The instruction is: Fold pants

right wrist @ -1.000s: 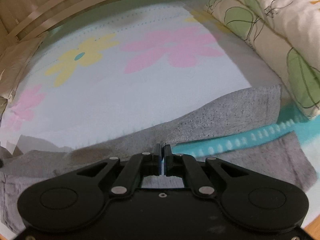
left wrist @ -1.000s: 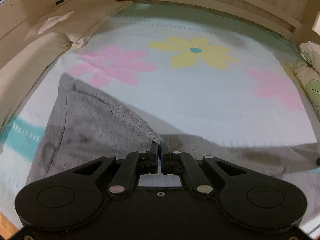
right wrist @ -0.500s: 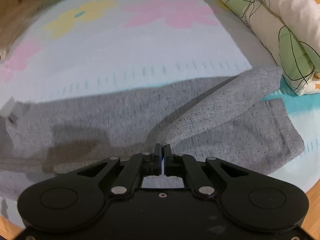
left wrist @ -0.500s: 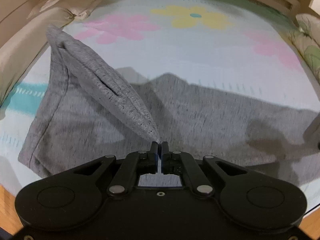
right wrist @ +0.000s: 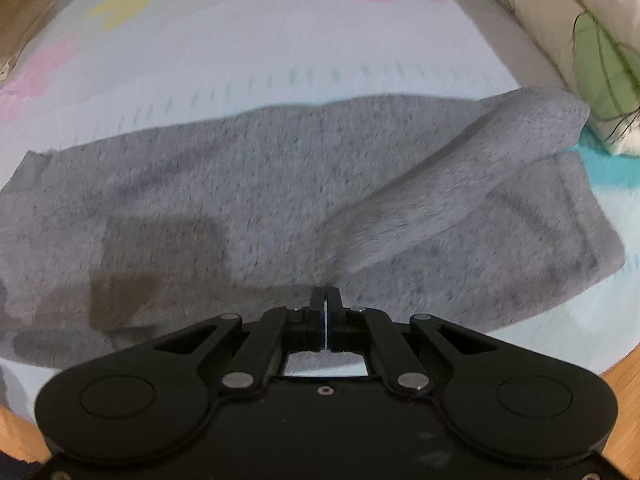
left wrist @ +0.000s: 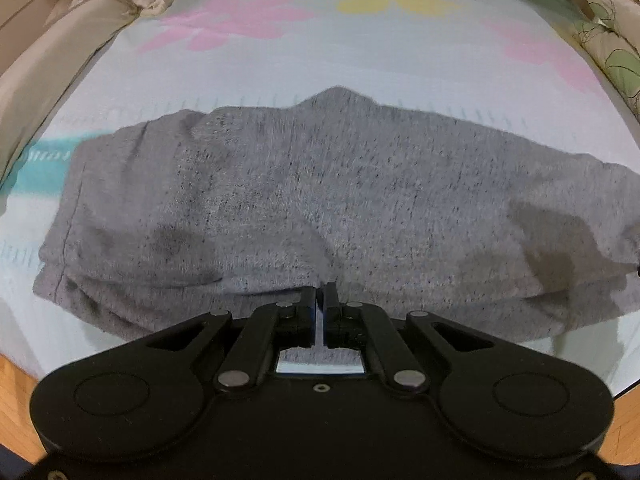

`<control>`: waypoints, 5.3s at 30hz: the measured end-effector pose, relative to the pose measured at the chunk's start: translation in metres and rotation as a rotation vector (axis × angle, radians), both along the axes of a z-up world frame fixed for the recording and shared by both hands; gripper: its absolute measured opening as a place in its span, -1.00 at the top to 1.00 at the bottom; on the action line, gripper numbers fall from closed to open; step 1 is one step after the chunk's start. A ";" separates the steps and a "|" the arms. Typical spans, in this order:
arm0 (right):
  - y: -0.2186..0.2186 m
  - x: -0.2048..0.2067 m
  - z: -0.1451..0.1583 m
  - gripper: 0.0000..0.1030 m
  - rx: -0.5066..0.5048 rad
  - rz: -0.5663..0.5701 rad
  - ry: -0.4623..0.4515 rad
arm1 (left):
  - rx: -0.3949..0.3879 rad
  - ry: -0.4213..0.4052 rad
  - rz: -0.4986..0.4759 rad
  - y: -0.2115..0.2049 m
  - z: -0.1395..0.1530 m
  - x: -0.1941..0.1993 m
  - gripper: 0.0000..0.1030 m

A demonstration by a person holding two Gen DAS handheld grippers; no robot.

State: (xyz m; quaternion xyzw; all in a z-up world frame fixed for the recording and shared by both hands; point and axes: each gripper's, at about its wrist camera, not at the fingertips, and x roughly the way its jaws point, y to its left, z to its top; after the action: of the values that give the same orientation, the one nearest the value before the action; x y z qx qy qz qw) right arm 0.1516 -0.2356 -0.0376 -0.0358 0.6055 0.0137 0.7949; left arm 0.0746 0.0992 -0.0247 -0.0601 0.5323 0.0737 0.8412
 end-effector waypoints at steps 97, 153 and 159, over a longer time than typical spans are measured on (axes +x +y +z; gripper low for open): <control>-0.147 0.046 0.056 0.92 0.163 -0.546 -0.383 | 0.113 -0.147 -0.626 -0.126 -0.030 0.012 -0.05; -0.242 -0.016 0.034 0.59 0.078 -0.896 -0.239 | 0.143 -0.069 -0.813 -0.134 -0.030 -0.003 0.87; -0.235 -0.011 0.049 0.59 0.073 -0.811 -0.352 | 0.157 -0.074 -0.812 -0.136 -0.032 -0.005 0.88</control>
State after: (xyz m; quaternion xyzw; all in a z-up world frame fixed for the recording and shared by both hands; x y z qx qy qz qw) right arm 0.1409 -0.4702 0.0119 0.2310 0.4251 -0.2843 0.8277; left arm 0.0695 -0.0371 -0.0563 0.2163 0.4750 -0.2260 0.8225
